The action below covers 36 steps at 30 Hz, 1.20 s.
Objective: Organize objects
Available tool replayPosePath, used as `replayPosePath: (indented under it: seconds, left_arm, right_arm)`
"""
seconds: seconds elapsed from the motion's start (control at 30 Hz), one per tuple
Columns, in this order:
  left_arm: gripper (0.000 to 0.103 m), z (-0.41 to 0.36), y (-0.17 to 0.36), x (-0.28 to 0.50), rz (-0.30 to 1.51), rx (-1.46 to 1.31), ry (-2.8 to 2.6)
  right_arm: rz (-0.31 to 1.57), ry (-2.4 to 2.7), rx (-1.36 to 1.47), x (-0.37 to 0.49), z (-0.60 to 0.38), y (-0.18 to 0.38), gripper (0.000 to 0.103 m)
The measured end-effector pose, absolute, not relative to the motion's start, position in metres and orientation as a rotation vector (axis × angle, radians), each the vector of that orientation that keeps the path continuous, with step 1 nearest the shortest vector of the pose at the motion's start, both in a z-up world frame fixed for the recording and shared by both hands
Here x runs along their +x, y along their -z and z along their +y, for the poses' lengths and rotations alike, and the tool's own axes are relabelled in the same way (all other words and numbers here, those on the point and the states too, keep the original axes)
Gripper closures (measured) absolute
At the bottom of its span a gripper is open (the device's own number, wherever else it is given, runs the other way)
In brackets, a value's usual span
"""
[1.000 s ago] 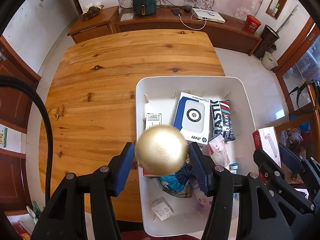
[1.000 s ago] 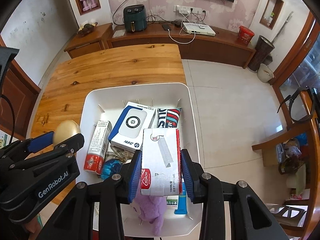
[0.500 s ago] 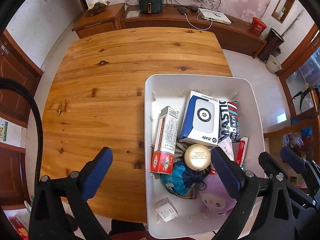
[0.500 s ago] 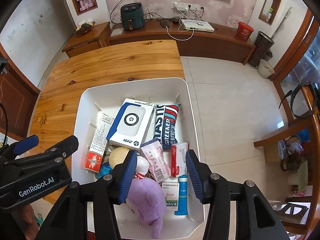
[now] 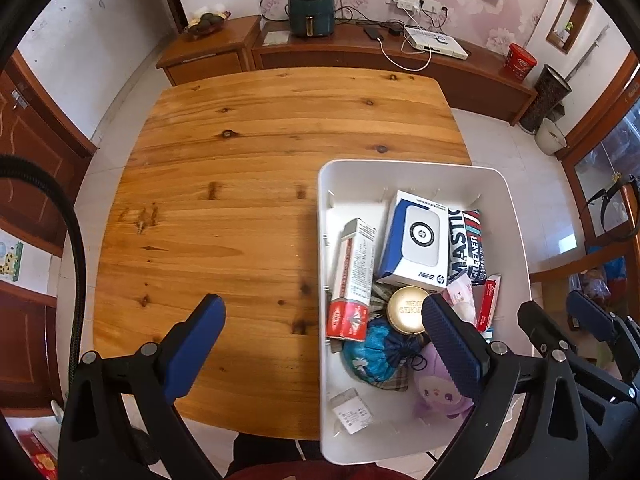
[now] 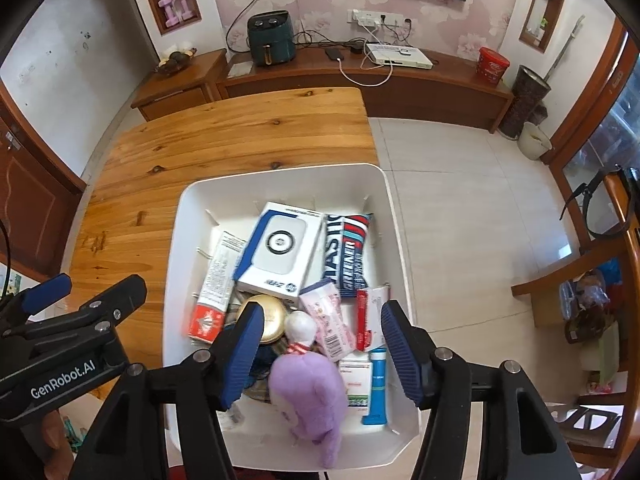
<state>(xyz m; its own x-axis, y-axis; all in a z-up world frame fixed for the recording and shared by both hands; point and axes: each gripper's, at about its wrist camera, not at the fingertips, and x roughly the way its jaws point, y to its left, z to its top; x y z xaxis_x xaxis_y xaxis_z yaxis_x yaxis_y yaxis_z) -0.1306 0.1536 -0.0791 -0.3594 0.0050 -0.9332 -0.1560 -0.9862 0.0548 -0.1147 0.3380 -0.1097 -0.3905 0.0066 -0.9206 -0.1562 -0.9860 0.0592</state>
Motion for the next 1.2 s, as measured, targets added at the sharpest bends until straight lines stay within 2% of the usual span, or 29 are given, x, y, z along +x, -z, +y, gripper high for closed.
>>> replayPosePath:
  seconds: [0.2, 0.7, 1.2]
  left_arm:
    - [0.004, 0.128, 0.061, -0.119, 0.195, -1.709, -2.537]
    - [0.004, 0.050, 0.006, -0.084, 0.166, -1.612, -2.634]
    - [0.004, 0.006, -0.007, -0.075, 0.135, -1.581, -2.655]
  right_arm:
    - [0.208, -2.584, -1.641, -0.112, 0.318, 0.088, 0.034]
    - [0.187, -2.700, -1.491, -0.077, 0.253, 0.022, 0.034]
    - [0.220, -2.624, -1.521, -0.064, 0.223, 0.022, 0.034]
